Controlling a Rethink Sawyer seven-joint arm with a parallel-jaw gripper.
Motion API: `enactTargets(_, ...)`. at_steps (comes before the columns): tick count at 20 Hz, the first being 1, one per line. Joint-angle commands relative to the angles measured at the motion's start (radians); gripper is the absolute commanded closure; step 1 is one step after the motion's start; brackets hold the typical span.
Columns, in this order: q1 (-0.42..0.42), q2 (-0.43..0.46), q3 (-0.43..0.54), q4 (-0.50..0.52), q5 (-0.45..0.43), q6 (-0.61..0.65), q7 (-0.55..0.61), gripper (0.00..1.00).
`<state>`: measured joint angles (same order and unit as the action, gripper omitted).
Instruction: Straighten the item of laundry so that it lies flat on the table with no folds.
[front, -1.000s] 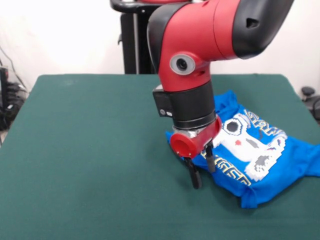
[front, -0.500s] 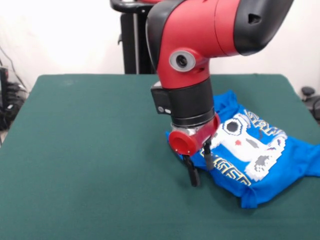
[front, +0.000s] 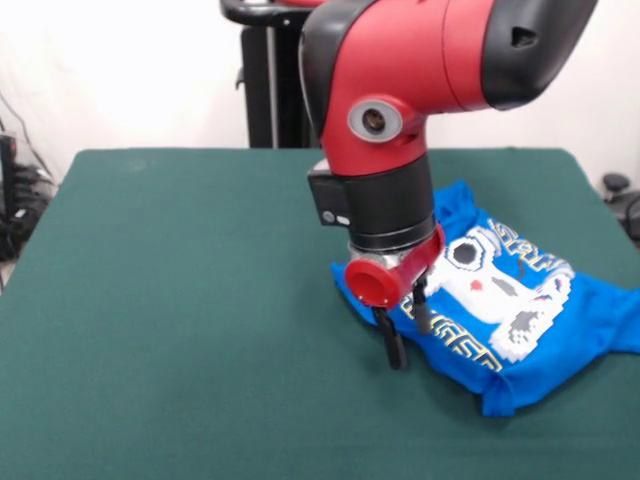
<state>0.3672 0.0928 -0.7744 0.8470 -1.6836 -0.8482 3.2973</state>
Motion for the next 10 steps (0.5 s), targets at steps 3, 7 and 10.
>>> enactTargets(3,0.043,0.003,0.043,0.081,-0.019,-0.094,0.167,0.0)
enactTargets(7,0.04,0.022,0.053,0.075,-0.018,-0.067,0.152,0.0)
enactTargets(10,0.038,0.029,0.053,0.069,-0.022,-0.066,0.153,0.0)
